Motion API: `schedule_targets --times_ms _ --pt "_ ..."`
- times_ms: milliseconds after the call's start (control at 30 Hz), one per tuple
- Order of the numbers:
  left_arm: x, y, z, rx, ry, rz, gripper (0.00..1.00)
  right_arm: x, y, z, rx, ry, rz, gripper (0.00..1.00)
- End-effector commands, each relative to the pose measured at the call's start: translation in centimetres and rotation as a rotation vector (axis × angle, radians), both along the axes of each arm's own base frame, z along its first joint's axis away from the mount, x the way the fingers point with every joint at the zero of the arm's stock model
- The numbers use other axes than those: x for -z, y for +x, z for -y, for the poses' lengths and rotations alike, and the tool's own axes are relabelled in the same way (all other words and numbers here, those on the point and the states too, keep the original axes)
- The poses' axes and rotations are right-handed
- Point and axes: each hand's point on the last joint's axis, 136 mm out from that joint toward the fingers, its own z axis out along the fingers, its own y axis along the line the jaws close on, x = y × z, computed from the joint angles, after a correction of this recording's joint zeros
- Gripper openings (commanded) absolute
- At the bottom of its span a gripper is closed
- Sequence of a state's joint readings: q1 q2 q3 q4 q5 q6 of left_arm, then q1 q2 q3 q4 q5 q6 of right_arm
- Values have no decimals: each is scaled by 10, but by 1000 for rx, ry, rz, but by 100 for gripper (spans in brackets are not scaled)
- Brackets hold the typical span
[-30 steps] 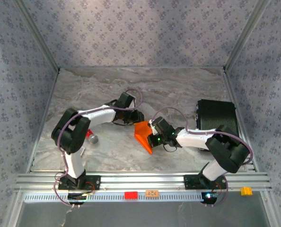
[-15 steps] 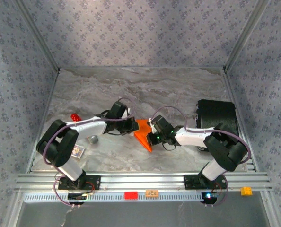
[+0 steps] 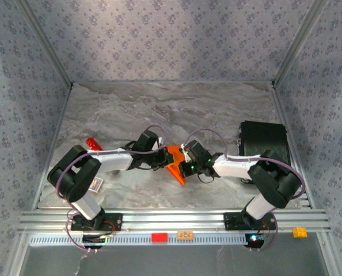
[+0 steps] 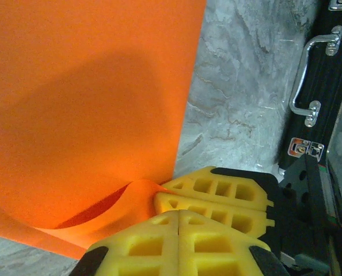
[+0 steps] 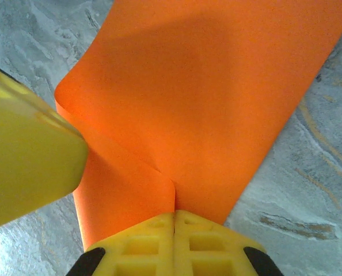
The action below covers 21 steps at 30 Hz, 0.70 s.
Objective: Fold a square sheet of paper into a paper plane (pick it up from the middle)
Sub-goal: Third fold the triangle at the center of the table.
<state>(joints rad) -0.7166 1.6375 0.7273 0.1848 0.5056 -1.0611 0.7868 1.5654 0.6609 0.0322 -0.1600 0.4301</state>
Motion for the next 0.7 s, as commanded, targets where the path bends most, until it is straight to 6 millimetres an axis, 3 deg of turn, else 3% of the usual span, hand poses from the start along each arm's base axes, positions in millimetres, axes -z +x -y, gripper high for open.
schedule_targets --times_ms 0,467,667 --pt "2 -1 6 13 -5 -11 0 1 3 5 21 -24 -3 4" --pt "2 -2 16 51 -16 0 0 2 3 5 23 -24 -4 4" --pt "13 -5 13 53 15 -25 0 2 3 6 24 -27 -8 4"
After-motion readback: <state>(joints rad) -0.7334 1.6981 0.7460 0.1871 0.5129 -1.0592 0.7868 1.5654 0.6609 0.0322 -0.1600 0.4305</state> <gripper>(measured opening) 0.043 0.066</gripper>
